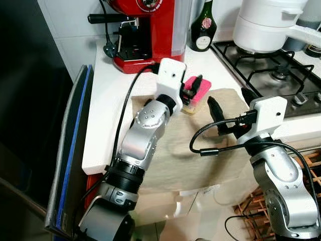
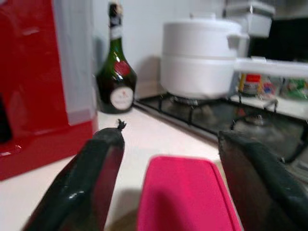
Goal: Restocking fridge
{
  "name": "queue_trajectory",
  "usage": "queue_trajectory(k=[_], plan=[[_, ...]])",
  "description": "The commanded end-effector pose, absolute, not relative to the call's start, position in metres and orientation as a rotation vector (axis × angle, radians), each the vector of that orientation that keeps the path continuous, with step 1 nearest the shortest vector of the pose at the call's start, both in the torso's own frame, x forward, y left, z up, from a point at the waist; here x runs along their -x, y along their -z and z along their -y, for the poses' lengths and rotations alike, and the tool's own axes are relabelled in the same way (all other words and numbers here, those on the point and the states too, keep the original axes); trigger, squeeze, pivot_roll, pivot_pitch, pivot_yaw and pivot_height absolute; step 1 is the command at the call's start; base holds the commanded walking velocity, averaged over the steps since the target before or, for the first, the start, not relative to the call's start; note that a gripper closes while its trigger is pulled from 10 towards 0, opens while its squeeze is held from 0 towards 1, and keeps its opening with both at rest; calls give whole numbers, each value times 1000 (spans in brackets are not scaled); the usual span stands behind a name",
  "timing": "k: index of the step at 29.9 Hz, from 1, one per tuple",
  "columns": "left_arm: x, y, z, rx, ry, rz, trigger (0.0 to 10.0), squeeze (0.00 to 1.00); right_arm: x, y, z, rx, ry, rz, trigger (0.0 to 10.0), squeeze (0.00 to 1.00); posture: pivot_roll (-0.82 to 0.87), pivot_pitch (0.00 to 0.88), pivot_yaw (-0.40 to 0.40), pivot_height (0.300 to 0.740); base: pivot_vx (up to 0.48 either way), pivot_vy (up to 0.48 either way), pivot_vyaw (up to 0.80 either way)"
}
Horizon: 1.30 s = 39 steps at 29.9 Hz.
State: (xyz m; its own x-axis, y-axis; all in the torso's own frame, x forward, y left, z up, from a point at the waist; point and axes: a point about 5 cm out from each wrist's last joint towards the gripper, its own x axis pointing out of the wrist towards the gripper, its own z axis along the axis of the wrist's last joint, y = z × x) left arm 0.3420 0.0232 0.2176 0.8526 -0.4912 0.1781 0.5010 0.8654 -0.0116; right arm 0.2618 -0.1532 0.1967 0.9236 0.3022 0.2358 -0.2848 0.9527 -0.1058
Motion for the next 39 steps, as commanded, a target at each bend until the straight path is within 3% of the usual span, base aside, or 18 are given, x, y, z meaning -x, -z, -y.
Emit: queue_trajectory(k=[1,11,19,30,39], plan=[[-340,-229,-15,74,541,218,10000,1000,-263,-199,155,73,-304,259,10000,0,-142,0,11,740,0,-454,0],[-351,-216,-33,43,414,145,10000,1000,-248,-192,171,42,-317,209,10000,0,-130,0,11,740,0,-42,0],[-351,-216,-40,-12,378,162,10000,1000,-235,-173,164,34,-355,158,10000,0,-125,0,11,740,0,0,0],[-352,-201,-45,-109,581,70,10000,1000,-235,-177,155,1,-355,183,10000,0,-122,0,51,740,0,0,0],[-362,-194,-54,-74,617,24,10000,1000,-236,-176,153,-3,-349,190,10000,0,-123,0,64,740,0,0,0]])
